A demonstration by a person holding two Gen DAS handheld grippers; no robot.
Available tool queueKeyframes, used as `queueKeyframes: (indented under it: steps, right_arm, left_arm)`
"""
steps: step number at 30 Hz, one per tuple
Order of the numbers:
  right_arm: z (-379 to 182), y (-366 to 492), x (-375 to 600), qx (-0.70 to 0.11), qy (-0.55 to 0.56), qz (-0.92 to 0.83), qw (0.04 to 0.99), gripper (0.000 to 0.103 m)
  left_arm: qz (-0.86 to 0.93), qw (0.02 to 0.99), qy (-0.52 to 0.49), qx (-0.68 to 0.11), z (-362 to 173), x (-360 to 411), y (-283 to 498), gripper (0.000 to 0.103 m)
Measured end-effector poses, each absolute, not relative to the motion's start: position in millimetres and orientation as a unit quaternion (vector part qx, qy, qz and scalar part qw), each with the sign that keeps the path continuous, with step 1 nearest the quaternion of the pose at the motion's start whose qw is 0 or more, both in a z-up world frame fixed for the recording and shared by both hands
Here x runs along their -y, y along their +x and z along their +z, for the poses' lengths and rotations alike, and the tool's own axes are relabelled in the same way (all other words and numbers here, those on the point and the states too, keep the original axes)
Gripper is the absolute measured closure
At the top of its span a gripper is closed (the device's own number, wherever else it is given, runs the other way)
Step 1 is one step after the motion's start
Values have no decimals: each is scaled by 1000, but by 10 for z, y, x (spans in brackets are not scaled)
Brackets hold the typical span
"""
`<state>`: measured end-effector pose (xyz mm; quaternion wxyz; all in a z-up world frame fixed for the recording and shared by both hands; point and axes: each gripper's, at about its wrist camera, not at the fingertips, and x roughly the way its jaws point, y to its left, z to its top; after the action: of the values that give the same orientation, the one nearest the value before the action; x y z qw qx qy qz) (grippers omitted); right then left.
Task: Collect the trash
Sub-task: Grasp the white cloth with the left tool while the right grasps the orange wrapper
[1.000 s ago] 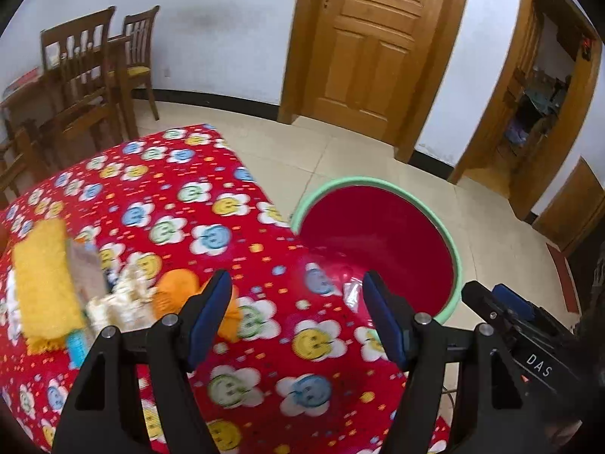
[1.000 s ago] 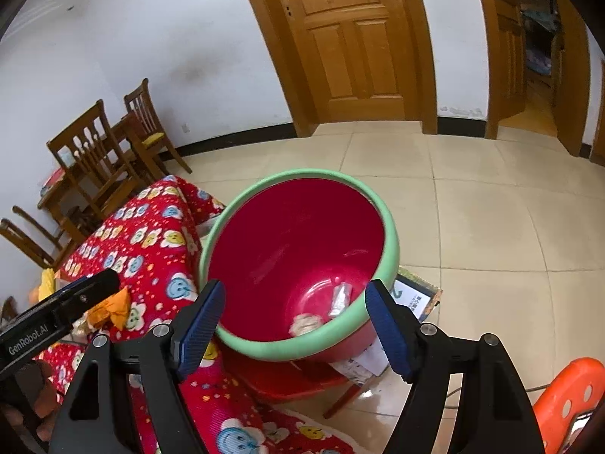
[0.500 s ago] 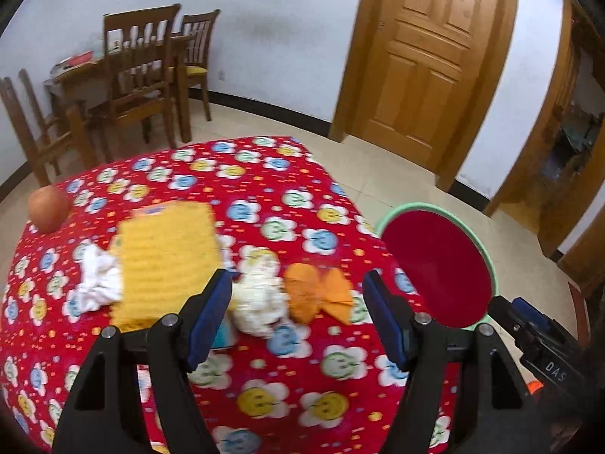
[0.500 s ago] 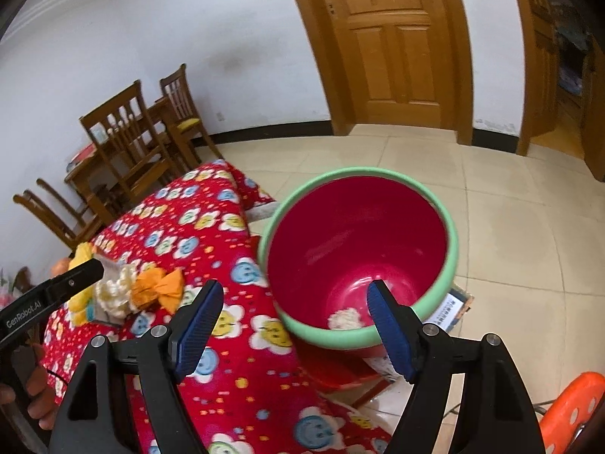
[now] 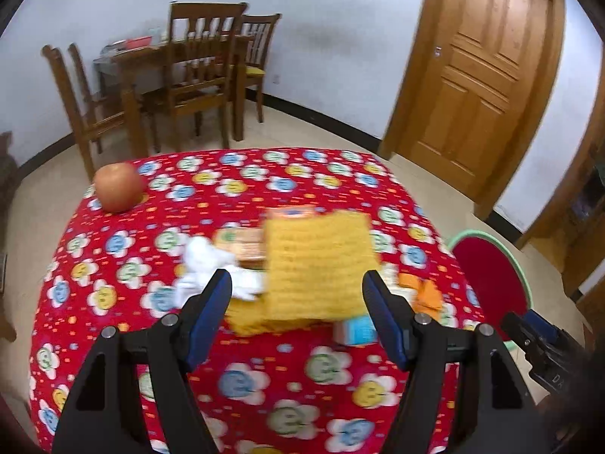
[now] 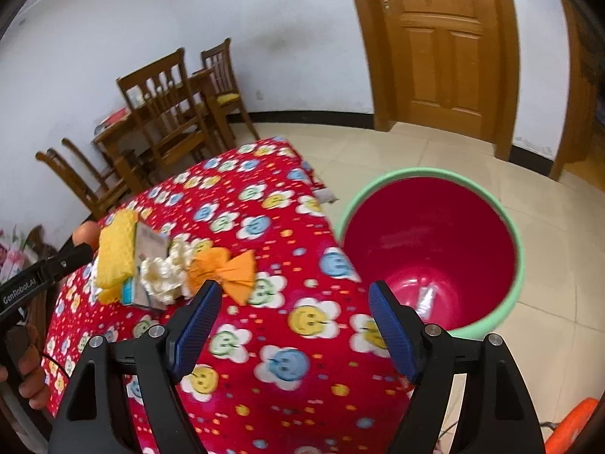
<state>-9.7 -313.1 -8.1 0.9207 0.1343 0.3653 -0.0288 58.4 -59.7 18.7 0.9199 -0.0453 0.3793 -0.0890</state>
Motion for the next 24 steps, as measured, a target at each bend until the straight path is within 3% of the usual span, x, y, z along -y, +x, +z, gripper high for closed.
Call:
queueKeyframes:
  steps: [12, 24]
  right_arm:
    - [-315, 347, 2688, -405, 120, 2, 906, 22]
    - [-532, 585, 2624, -434, 122, 1, 892, 22]
  left_arm:
    - [-4, 914, -66, -400, -61, -152, 847, 32]
    - [-28, 895, -102, -434, -399, -209, 1144, 32]
